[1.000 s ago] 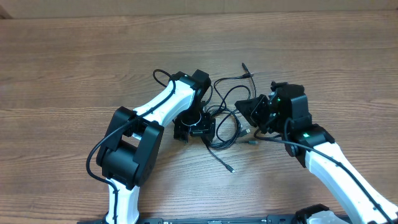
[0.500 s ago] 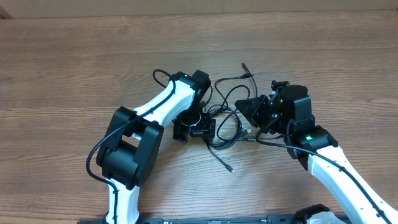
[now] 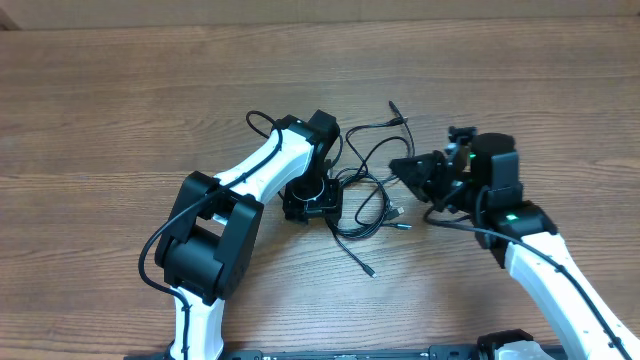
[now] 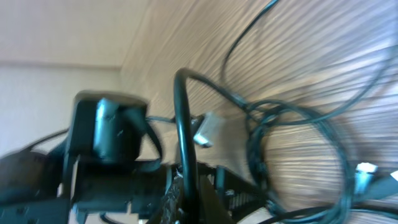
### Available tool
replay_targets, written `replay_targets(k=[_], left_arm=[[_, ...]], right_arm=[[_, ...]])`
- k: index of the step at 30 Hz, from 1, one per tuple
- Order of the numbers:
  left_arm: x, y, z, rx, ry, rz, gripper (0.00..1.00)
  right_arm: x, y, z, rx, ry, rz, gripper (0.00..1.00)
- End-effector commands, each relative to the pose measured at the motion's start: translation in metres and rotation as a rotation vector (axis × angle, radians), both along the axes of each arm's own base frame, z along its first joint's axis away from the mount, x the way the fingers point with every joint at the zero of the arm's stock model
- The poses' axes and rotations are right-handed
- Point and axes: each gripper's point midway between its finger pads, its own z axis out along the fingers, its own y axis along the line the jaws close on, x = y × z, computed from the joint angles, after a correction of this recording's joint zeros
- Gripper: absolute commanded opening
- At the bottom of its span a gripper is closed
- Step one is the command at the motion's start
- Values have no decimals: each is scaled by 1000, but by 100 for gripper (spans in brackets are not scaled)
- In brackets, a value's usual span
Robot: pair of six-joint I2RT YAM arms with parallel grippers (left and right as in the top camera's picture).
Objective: Untangle cables
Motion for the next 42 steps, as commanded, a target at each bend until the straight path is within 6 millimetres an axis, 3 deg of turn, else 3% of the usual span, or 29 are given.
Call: replay_targets(k=[1, 8, 10, 13, 16, 18, 20, 22, 25, 30, 33, 36, 39, 40, 42], left_arm=[[7, 0, 4, 3, -57, -27, 62], [25, 1, 0, 26, -141, -31, 61], [27, -2, 0, 13, -150, -25, 62], [26, -8, 2, -27, -141, -35, 73], [23, -12, 3, -63, -130, -61, 74], [22, -14, 4, -80, -122, -60, 70], [20, -19, 6, -109, -107, -57, 53], [16, -28, 10, -174, -90, -73, 45], [11, -47, 20, -321, -74, -141, 47], [13, -58, 30, -436, -73, -154, 52], [18, -58, 30, -435, -95, -152, 49], [27, -54, 23, -377, -139, -147, 39], [36, -52, 16, -305, -185, -117, 47], [38, -57, 17, -312, -195, -108, 55], [38, -63, 18, -324, -200, -104, 59]], right_arm=[[5, -24, 5, -31, -43, -15, 4], [3, -88, -26, -156, 71, -181, 4], [0, -97, -30, -164, 91, -197, 4], [-9, -102, -39, -189, 127, -186, 4], [-15, -105, -45, -234, 137, -168, 4], [-18, -113, -51, -273, 167, -196, 4], [-21, -118, -56, -300, 190, -213, 4], [-23, -114, -55, -285, 193, -201, 4], [-17, -91, -37, -160, 120, -111, 4], [-2, -53, 23, 104, -81, 51, 4], [2, -49, 36, 162, -97, 50, 4], [3, -45, 48, 198, -139, 81, 4], [5, -44, 55, 224, -148, 79, 4], [7, -45, 55, 217, -150, 69, 4], [7, -46, 53, 213, -144, 65, 4]])
